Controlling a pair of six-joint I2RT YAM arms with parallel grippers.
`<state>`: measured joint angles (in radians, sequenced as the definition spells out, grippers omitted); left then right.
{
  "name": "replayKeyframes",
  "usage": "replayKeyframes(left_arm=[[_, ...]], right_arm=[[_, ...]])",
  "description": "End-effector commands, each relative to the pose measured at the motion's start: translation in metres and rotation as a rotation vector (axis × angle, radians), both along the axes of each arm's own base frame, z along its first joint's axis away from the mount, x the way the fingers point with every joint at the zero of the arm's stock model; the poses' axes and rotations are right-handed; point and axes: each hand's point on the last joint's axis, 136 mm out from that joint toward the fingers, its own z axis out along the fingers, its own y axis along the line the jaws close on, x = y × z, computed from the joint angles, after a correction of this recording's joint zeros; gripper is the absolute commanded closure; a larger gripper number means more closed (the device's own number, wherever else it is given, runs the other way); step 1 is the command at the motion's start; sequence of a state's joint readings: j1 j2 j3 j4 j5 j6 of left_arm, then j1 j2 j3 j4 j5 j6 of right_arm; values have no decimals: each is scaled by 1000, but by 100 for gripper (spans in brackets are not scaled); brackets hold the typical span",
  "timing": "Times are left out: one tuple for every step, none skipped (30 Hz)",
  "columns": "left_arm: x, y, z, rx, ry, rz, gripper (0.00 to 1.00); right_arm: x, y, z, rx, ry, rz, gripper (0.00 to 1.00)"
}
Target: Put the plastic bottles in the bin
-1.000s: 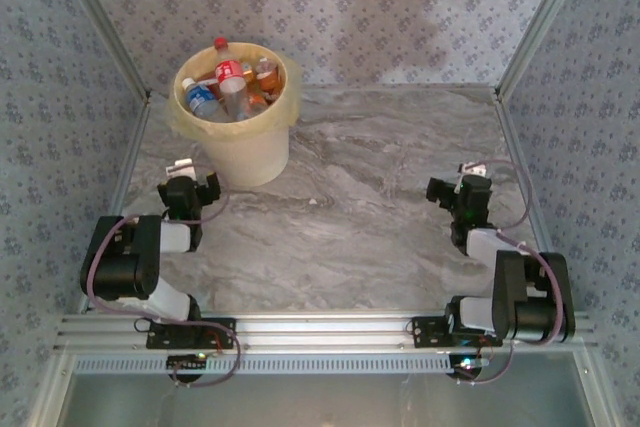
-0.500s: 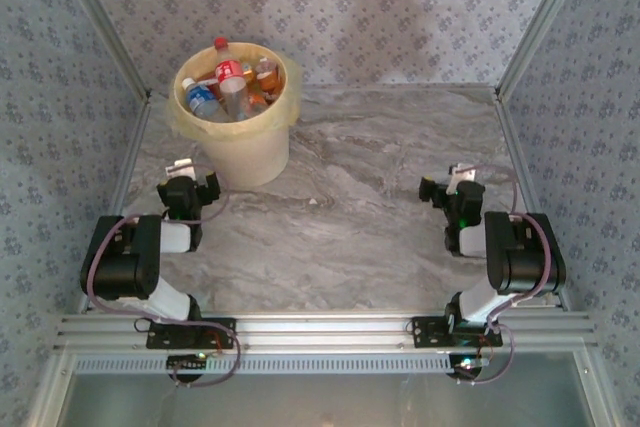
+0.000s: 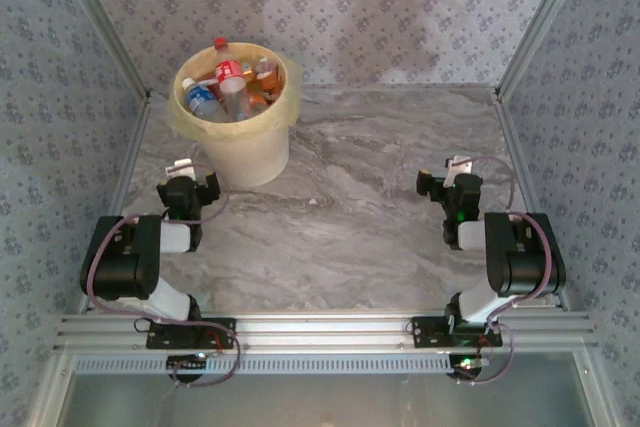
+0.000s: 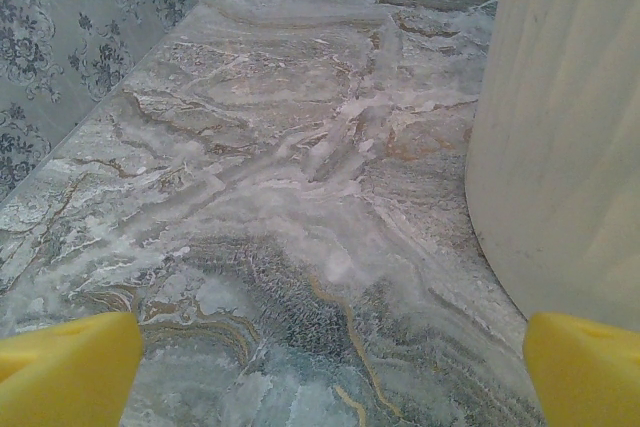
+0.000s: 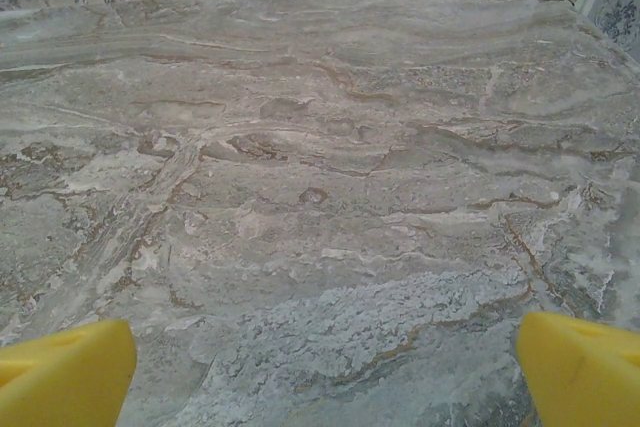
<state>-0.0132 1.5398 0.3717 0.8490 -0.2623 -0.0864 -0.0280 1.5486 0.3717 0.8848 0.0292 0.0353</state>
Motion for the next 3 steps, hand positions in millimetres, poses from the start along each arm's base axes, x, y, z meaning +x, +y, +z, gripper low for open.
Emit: replayKeyframes(left_arm=[[5,2,12,14,-38,12,2],[5,2,13,14,-38,10,2],[5,2,12,15,-37,10,2]], right_arm=[[0,-2,1,-16,3,-1,0],[0,-2,1,-19,1,-4,0],[0,-2,1,-19,1,-4,0]])
